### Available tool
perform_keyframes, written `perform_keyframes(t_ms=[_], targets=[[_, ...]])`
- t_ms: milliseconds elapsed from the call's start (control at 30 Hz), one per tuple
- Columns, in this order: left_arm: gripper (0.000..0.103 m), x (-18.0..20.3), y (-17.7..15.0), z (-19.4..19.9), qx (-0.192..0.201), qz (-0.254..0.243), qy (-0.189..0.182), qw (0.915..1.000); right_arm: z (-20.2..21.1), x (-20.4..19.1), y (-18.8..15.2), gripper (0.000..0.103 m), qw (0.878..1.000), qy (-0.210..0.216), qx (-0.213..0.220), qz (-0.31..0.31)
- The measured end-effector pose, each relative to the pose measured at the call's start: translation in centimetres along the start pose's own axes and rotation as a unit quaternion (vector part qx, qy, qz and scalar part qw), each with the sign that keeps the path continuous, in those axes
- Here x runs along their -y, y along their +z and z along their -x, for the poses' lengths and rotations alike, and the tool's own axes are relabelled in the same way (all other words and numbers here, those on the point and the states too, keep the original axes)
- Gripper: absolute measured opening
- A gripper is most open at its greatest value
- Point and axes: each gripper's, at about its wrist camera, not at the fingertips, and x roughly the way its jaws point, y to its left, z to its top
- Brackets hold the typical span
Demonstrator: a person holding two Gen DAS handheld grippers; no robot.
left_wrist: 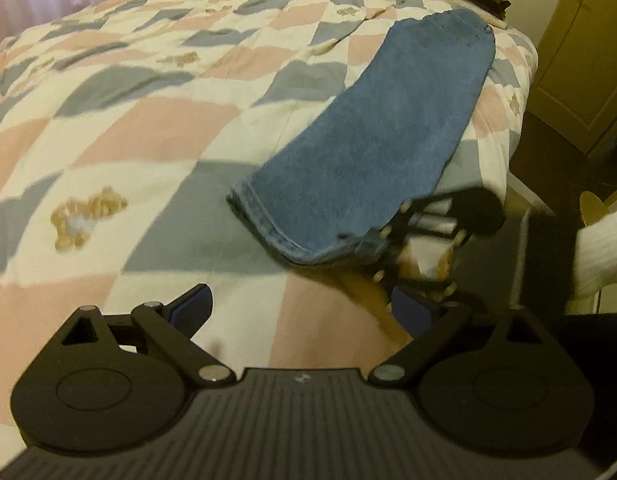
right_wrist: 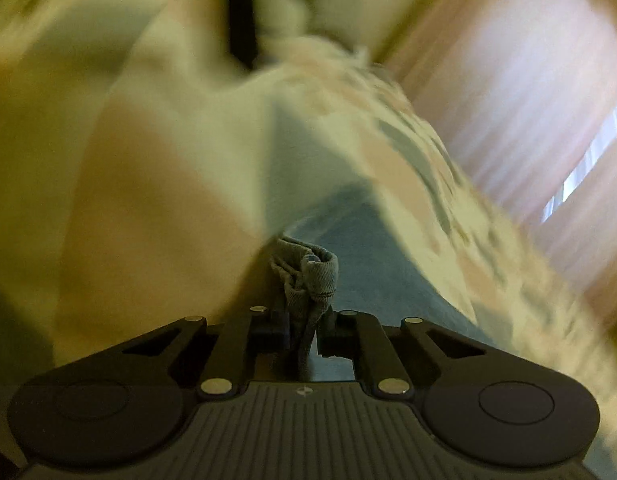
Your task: Fold clothes
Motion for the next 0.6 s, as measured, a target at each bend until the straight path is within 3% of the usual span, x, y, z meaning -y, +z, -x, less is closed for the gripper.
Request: perform_keyframes(t_ms=[67, 167, 233, 367, 500, 533, 600], targets=[[0.095, 0.4, 1.4, -0.2, 0.005, -0.006, 0.002, 1.0, 1.6, 5.7, 0.7, 0.009, 0.992, 0.016, 0.001, -0.121], [0.095, 2.4, 5.1, -1.7, 0.025, -0.018, 0.001, 0.9995, 4.0, 15.7, 0.0, 0.009, 0.962, 0.005, 0.007, -0.272], [0.095, 3.8, 7.7, -2.8, 0.038, -0.025, 0.0, 0.999, 5.7, 22.4, -2.0, 0.009, 0.944, -0.017, 0.011, -0.331], [0.095, 8.3, 13.6, -6.9, 0.069, -0.02, -0.013, 0.9973, 7.8, 35.4, -8.6, 0.011, 0.913, -0.06, 0.007, -0.402], [0.095, 13.0, 19.5, -12.8, 0.091, 0.008, -0.043, 0.9949, 8.0, 45.0, -18.7, 0.011, 0.882, -0.081, -0.046, -0.463], [0.095, 14.0, 20.7, -14.8, 0.09, 0.016, -0.05, 0.9946, 7.5, 46.7, -21.3, 0.011, 0.869, -0.072, -0.065, -0.486], [0.094, 16.0, 22.4, -17.7, 0.079, 0.025, -0.05, 0.9953, 6.7, 48.9, -25.1, 0.013, 0.839, -0.013, -0.088, -0.537]])
